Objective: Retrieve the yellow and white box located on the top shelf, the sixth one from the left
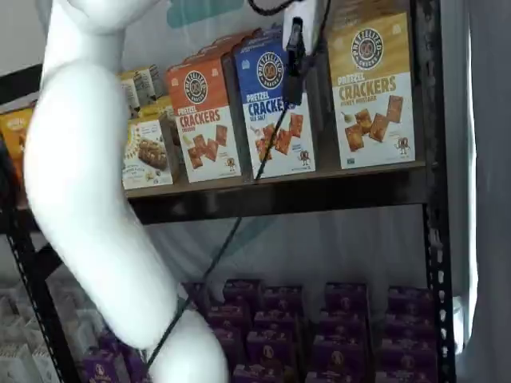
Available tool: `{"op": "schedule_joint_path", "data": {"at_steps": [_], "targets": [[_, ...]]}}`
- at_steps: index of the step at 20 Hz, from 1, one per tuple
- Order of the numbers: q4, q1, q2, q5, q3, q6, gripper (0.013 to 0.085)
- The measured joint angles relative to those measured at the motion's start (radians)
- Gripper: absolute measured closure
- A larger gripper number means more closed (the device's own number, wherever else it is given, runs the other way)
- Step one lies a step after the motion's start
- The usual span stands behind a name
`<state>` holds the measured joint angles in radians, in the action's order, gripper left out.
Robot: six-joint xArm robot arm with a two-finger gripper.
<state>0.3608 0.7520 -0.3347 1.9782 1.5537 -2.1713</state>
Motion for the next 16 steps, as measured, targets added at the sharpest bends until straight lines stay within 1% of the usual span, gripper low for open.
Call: {"op": "schedule_joint_path", "data": {"at_steps": [1, 2, 3, 5, 8, 10, 13, 16], "targets": [[-0.021, -0.011, 0.000, 0.002, 0.003, 0.001, 0.0130], [-0.078, -0.043, -0.002, 0.005, 0.007, 0.005, 0.0130], [-0.103, -0.058, -0.007, 0.005, 0.004, 0.008, 0.0130], [-0.118, -0.068, -0.020, 0.002, -0.008, 0.012, 0.0130], [-0.122, -0.073, -0.036, -0.005, -0.028, 0.016, 0.0130], [-0.116, -0.070, -0.049, -0.017, -0.044, 0.015, 0.0130], [-0.094, -0.054, -0.071, -0.044, -0.064, 0.009, 0.0130], [-0.054, -0.027, -0.077, -0.049, -0.059, 0.002, 0.0130]]}}
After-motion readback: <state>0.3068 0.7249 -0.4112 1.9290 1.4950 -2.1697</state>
